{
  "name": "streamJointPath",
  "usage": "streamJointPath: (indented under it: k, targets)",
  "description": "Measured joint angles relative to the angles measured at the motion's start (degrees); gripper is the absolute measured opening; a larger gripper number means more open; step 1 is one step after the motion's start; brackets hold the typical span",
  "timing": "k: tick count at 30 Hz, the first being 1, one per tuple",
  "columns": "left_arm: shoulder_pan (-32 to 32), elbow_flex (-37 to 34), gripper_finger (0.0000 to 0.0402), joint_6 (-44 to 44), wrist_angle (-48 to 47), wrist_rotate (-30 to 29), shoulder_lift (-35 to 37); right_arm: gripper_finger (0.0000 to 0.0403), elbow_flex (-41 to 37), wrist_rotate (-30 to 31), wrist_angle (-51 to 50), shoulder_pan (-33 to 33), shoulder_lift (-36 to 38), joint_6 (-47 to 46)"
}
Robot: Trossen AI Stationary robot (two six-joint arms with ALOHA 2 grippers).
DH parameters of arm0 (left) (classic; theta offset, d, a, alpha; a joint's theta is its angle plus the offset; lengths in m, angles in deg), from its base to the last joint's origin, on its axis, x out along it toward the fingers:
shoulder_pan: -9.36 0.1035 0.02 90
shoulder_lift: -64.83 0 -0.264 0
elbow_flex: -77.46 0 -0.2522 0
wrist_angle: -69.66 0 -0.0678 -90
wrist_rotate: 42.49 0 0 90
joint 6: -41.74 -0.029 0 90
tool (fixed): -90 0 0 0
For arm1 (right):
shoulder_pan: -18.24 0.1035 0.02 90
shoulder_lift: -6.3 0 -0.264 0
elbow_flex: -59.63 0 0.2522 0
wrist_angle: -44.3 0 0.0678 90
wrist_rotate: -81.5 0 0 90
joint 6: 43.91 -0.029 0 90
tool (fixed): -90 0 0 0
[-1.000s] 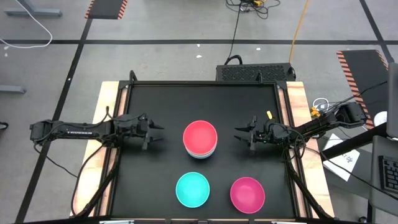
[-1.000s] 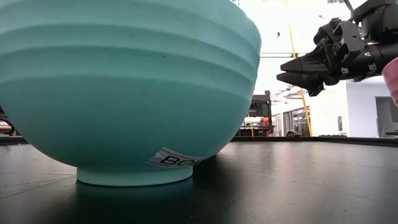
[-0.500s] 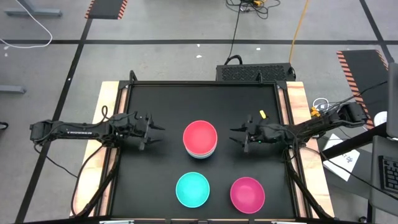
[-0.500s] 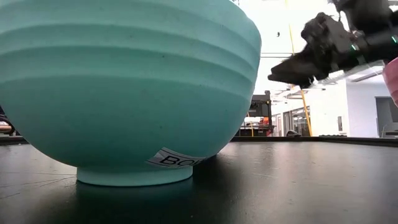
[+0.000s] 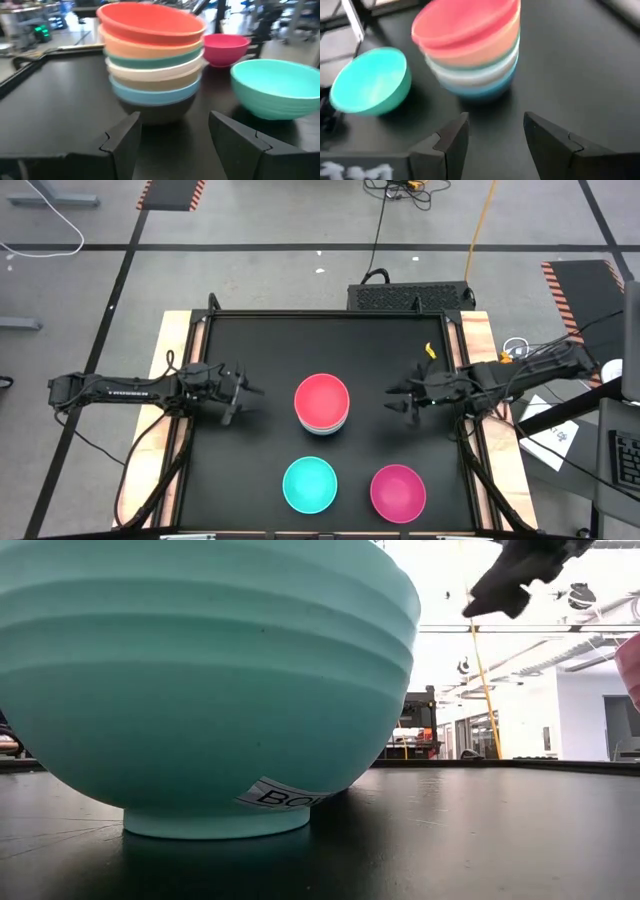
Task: Nest bowls inside each other
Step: Stack the pink bowl on the red bowl
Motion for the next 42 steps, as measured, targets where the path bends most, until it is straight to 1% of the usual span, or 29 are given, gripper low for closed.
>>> streamJointPath:
  k: [2,3,5,7,11,17,20,25,31,32,35,37,42]
  targets:
    - [0.0,0.0,0.0237,-0.1,-0.2,-2.2,0.0,0.0183,0.4,-1.9,-3.5,1.7,0.7,-4.1]
    - [0.0,0.0,0.0237,-0.2,-0.1,-3.0,0.0,0.0183,0.5,-4.0,-4.7,2.5,1.1,-5.6]
    - [0.0,0.0,0.0237,-0.6,0.5,-3.2,0.0,0.0183,0.6,-7.9,-7.2,4.3,1.4,-8.5]
    - [0.0,0.0,0.0237,-1.1,0.8,-3.2,0.0,0.0183,0.6,-9.7,-9.2,6.1,1.3,-11.4]
    - [0.0,0.0,0.0237,-1.1,2.1,-2.8,0.0,0.0183,0.6,-12.8,-7.3,10.6,0.8,-16.1]
    - [0.0,0.0,0.0237,-1.1,2.6,-2.8,0.0,0.0183,0.6,-12.8,-6.0,16.4,-1.2,-24.3]
    - [0.0,0.0,0.0237,-0.9,2.8,-2.8,0.0,0.0183,0.6,-12.8,-3.9,19.4,-3.3,-27.9]
    - [0.0,0.0,0.0237,0.4,4.1,-2.8,0.0,0.0183,0.6,-12.9,-4.4,22.9,-7.6,-35.2]
    - [0.0,0.0,0.0237,0.6,5.2,-2.7,0.0,0.0183,0.6,-12.8,-6.3,23.8,-13.9,-43.2]
    - [0.0,0.0,0.0237,0.6,5.2,-2.7,0.0,0.0183,0.6,-13.6,-5.9,23.8,-14.9,-44.1]
    - [0.0,0.0,0.0237,0.6,5.2,-2.7,0.0,0.0183,0.6,-17.2,-5.1,24.1,-17.5,-45.2]
    - [0.0,0.0,0.0237,0.7,5.2,-2.7,0.0,0.0183,0.5,-18.5,-4.0,24.2,-18.3,-46.3]
    - [0.0,0.0,0.0237,0.8,5.1,-2.7,0.0,0.0183,0.6,-18.5,-0.6,24.6,-19.0,-46.3]
